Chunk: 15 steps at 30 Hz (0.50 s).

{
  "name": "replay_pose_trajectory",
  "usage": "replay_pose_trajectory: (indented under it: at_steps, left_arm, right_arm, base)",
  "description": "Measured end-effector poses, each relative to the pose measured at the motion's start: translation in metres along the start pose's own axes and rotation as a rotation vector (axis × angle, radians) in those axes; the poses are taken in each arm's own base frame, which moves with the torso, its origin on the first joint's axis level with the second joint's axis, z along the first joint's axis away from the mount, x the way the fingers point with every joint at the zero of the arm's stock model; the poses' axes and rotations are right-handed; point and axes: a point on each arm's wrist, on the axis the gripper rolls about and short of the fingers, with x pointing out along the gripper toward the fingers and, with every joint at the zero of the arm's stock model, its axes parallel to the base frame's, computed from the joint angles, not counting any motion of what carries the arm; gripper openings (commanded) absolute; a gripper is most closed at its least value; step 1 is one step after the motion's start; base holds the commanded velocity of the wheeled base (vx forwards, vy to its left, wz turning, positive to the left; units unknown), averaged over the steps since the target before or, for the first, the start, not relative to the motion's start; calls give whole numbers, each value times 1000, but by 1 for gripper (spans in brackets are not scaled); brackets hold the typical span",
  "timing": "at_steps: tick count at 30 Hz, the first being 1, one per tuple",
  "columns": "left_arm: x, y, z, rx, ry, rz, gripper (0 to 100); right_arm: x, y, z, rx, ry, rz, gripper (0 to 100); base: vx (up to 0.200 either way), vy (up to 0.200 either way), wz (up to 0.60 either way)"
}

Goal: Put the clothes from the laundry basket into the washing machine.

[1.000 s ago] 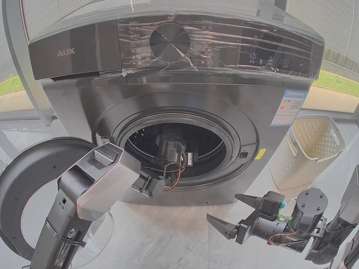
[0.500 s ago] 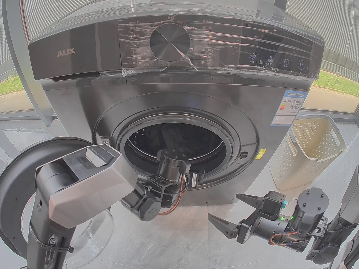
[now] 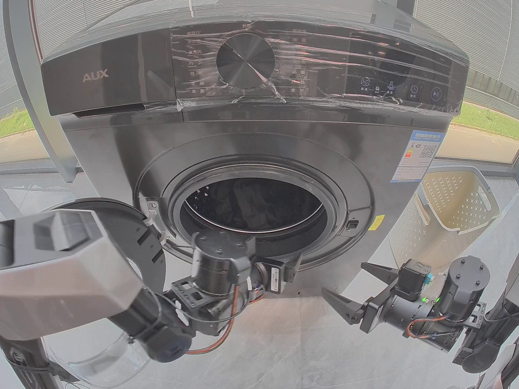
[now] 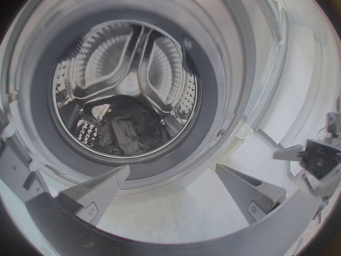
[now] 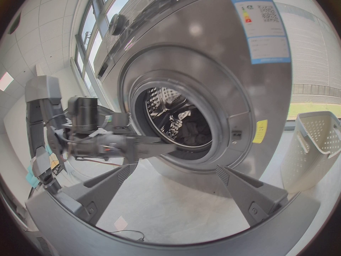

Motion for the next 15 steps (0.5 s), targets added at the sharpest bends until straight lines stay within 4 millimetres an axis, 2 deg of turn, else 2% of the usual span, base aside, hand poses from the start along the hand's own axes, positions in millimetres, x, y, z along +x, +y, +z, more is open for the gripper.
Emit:
replay_pose_trajectory:
  at_steps: [7,11,15]
  left_arm:
    - [-72,14,22,-61,-56,-13,100]
    - [-107,28,26,-81,-78,10,100]
    - [-133,42,28,-97,-116,59,100]
  right_arm:
    - [-15,-23,15,0,-64,-90,100]
    - [-25,-34,23,3,-102,-143,100]
    - [-36,-44,30,3,-139,-202,100]
  base:
    - [0,0,0]
    - [0,0,0]
    - [0,0,0]
